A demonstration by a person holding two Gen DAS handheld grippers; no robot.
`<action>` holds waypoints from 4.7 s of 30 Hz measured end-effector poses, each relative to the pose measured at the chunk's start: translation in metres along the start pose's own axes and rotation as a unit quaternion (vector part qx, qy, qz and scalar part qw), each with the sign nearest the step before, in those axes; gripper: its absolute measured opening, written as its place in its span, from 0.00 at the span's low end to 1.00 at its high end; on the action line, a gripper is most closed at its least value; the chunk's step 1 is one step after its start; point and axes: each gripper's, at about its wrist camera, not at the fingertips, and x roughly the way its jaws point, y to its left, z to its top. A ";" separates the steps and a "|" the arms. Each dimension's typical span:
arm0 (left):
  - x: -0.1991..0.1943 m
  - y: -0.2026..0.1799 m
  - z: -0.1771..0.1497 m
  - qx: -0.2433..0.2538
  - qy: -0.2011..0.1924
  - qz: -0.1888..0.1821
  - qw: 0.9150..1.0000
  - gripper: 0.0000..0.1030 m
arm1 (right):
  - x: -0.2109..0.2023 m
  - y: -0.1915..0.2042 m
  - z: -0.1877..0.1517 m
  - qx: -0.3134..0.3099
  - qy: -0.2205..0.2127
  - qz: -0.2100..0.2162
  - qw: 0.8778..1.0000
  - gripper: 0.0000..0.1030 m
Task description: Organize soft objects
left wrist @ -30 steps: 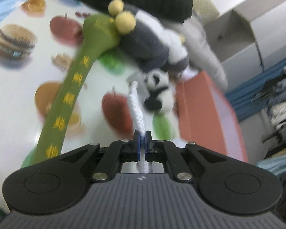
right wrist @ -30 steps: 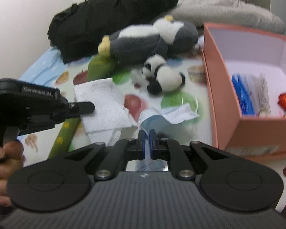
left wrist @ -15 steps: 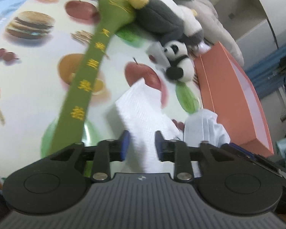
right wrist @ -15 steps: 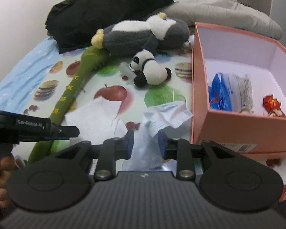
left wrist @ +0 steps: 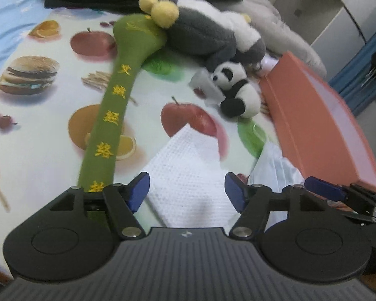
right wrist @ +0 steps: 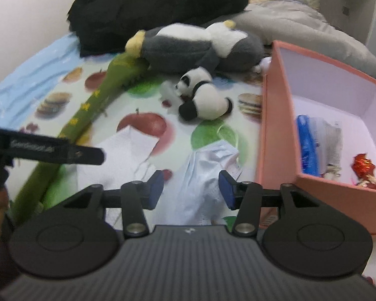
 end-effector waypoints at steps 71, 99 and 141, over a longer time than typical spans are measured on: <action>-0.111 -0.193 0.104 0.064 -0.150 -0.046 0.986 0.08 | -0.122 -0.095 0.091 0.021 -0.134 0.012 0.991 0.22; 0.129 -0.308 0.105 0.115 0.073 -0.069 0.988 0.09 | -0.008 -0.277 0.044 0.148 0.052 -0.051 0.986 0.23; -0.121 -0.212 0.054 0.150 -0.087 -0.045 0.984 0.54 | -0.179 -0.144 0.043 0.142 -0.118 -0.055 0.981 0.57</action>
